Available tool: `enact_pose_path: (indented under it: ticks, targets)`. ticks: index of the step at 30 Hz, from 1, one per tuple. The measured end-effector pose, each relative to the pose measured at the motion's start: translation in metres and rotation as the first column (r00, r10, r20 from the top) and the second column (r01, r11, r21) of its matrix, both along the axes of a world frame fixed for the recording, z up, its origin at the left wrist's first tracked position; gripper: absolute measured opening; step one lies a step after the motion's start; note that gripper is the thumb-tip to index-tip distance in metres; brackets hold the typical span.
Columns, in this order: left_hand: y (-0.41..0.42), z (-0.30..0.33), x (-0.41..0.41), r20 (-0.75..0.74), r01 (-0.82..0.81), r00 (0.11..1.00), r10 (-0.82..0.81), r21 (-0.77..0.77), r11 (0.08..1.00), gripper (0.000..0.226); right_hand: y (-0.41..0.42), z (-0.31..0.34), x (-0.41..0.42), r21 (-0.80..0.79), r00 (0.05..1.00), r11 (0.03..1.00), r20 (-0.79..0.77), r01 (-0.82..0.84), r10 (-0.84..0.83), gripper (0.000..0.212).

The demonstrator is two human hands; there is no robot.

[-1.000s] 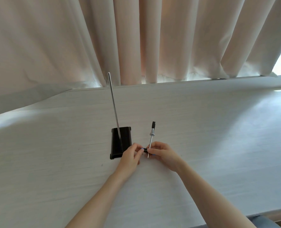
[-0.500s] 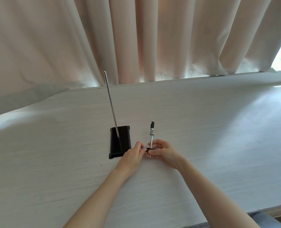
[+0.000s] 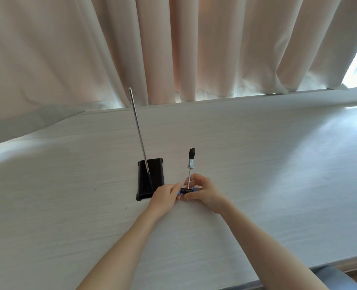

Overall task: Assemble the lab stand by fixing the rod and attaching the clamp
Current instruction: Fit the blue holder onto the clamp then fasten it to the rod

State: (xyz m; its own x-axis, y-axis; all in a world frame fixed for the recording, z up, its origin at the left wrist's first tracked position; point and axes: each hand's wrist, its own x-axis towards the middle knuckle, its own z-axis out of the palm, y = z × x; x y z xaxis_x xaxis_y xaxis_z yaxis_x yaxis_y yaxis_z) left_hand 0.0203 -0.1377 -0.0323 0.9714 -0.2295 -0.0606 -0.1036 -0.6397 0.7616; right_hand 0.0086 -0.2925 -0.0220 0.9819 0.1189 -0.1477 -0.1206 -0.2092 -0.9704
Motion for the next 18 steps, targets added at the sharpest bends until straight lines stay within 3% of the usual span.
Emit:
enact_pose_path:
  ticks: [3,7,8,12,15,18]
  targets:
    - [-0.001,0.001,0.000,-0.077,-0.078,0.995,0.068,-0.144,0.986,0.049,0.000,0.000,0.000,0.058,1.000,0.998,-0.022,0.006,-0.004,0.038]
    - [0.003,-0.002,-0.005,-0.086,-0.112,0.993,0.086,-0.362,0.925,0.008,-0.001,0.000,-0.002,0.179,0.999,0.984,-0.050,0.026,-0.017,0.042]
    - [0.005,-0.004,-0.006,-0.067,-0.098,0.995,0.079,-0.384,0.918,0.006,0.000,0.000,-0.002,0.195,0.998,0.980,-0.054,0.027,-0.017,0.043]
    - [0.006,-0.010,-0.011,0.020,-0.056,0.998,0.066,-0.334,0.941,0.017,0.001,0.001,-0.004,0.228,0.997,0.973,-0.070,0.044,-0.028,0.043]
    - [0.005,-0.012,-0.013,0.035,-0.064,0.996,0.081,-0.345,0.936,0.011,0.000,0.000,-0.004,0.248,0.996,0.968,-0.081,0.047,-0.028,0.044]
    - [0.006,-0.012,-0.015,0.064,-0.073,0.993,0.103,-0.357,0.931,0.023,0.001,-0.002,-0.003,0.260,0.995,0.965,-0.099,0.037,-0.011,0.044]
